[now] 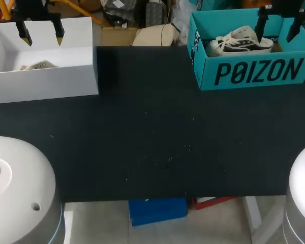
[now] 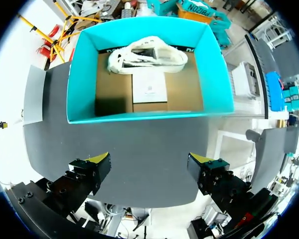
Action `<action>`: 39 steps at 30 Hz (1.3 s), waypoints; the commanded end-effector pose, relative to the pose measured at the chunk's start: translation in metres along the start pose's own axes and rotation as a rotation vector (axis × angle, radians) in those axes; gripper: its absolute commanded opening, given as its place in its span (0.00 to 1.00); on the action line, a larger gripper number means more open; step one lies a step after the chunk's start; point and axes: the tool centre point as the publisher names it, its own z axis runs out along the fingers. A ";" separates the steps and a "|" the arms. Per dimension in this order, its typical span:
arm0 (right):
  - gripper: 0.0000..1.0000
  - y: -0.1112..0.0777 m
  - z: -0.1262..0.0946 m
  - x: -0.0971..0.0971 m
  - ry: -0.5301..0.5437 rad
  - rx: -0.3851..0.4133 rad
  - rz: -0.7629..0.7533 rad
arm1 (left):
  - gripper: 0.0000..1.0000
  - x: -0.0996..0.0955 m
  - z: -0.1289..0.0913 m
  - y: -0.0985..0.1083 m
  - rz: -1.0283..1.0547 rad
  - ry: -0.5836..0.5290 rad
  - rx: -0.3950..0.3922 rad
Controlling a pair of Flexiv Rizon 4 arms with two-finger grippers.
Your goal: Take the shoe out of the shoebox, open the shoe tongue, remove and reinsert the insole, then place the shoe into the shoebox
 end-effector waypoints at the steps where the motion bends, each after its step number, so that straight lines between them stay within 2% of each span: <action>1: 1.00 0.003 -0.001 0.002 -0.034 -0.005 -0.103 | 1.00 0.000 0.000 0.000 0.000 0.000 0.000; 5: 1.00 0.007 -0.001 0.005 -0.150 0.011 -0.626 | 1.00 0.000 0.000 0.000 0.000 0.000 0.000; 8: 1.00 -0.005 -0.009 0.002 -0.150 -0.096 -1.203 | 1.00 0.000 0.000 0.000 0.000 0.000 0.000; 9: 1.00 -0.008 -0.011 -0.005 -0.161 -0.093 -1.257 | 1.00 0.000 0.000 0.000 0.000 0.000 0.000; 13: 1.00 -0.008 -0.011 -0.005 -0.173 -0.103 -1.376 | 1.00 0.000 0.000 0.000 0.000 0.000 0.000; 24: 1.00 -0.010 -0.006 -0.007 -0.171 -0.095 -1.387 | 1.00 0.000 0.000 0.000 0.000 0.000 0.000; 27: 1.00 -0.001 0.003 -0.006 -0.133 -0.117 -1.422 | 1.00 0.000 0.000 0.000 0.000 0.000 0.000; 31: 1.00 0.026 0.007 -0.005 -0.097 -0.143 -1.486 | 1.00 0.000 0.000 0.000 0.000 0.000 0.000; 32: 0.94 0.034 0.009 -0.006 -0.095 -0.141 -1.503 | 1.00 0.000 0.000 0.000 0.000 0.000 0.000; 34: 0.70 0.050 0.012 -0.005 -0.083 -0.136 -1.556 | 1.00 0.000 0.000 0.000 0.000 0.000 0.000; 36: 0.64 0.067 0.016 -0.004 -0.068 -0.140 -1.599 | 1.00 0.000 0.000 0.000 0.000 0.000 0.000; 37: 0.54 0.077 0.018 -0.004 -0.054 -0.142 -1.613 | 1.00 0.000 0.000 0.000 0.000 0.000 0.000; 39: 0.56 0.096 0.025 -0.003 -0.041 -0.130 -1.667 | 1.00 0.000 0.000 0.000 0.000 0.000 0.000</action>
